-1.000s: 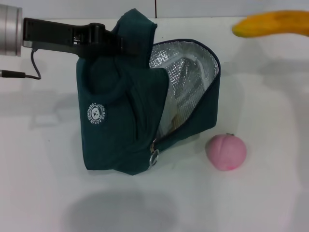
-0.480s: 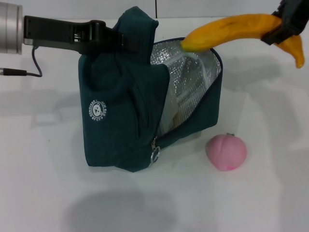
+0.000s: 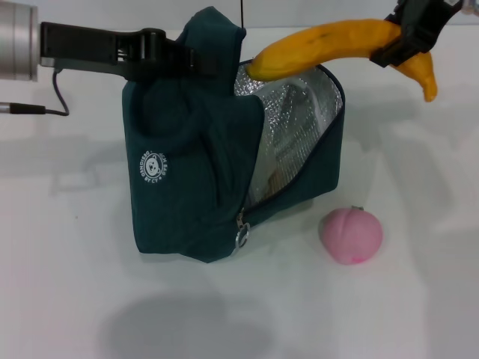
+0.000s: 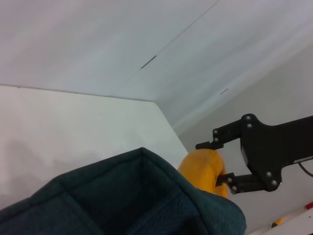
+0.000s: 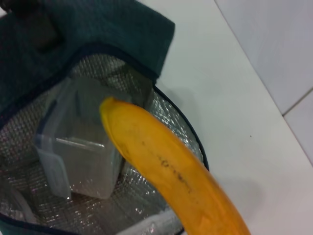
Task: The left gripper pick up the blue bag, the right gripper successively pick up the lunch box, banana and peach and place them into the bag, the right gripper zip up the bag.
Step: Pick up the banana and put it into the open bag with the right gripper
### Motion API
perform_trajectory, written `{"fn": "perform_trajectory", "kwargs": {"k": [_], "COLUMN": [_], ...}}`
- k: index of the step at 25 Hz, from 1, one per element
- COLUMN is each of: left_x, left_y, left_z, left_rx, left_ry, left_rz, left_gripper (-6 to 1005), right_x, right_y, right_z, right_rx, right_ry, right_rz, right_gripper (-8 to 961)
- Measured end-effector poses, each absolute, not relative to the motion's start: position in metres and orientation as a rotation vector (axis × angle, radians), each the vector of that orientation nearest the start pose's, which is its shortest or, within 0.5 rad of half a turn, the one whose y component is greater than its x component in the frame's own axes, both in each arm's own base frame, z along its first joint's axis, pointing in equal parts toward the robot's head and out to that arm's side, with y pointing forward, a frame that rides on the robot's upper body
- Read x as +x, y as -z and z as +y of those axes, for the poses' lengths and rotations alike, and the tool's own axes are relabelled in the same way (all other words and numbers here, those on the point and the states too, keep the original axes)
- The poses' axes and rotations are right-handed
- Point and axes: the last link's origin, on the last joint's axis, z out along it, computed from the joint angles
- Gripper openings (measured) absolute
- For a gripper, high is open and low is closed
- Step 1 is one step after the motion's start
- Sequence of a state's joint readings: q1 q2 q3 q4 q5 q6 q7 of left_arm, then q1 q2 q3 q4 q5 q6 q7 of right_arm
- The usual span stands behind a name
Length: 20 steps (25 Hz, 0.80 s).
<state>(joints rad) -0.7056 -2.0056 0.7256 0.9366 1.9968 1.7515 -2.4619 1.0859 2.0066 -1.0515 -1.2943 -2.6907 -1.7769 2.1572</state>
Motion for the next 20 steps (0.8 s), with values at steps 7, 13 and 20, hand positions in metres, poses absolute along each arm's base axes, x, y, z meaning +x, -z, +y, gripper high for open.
{"fn": "perform_trajectory", "kwargs": {"k": [7, 13, 20], "left_x": [-0.169, -0.166, -0.166], "left_y": [-0.063, -0.063, -0.061], "left_z": [0.378, 0.379, 0.379], "left_rx": [-2.675, -2.681, -2.682], "left_ry": [0.736, 0.744, 0.747], "left_rz": [-1.531, -1.525, -1.529], "left_gripper": [65, 65, 66], "right_x": [0.041, 0.029, 0.013], "right_y": [-0.056, -0.039, -0.014], "right_z": [0.423, 0.425, 0.422], "right_rx": [-2.750, -2.763, -2.784], "right_ry": [0.523, 0.522, 0.529], "right_rz": [0.125, 0.040, -0.088], "right_gripper": [470, 472, 474]}}
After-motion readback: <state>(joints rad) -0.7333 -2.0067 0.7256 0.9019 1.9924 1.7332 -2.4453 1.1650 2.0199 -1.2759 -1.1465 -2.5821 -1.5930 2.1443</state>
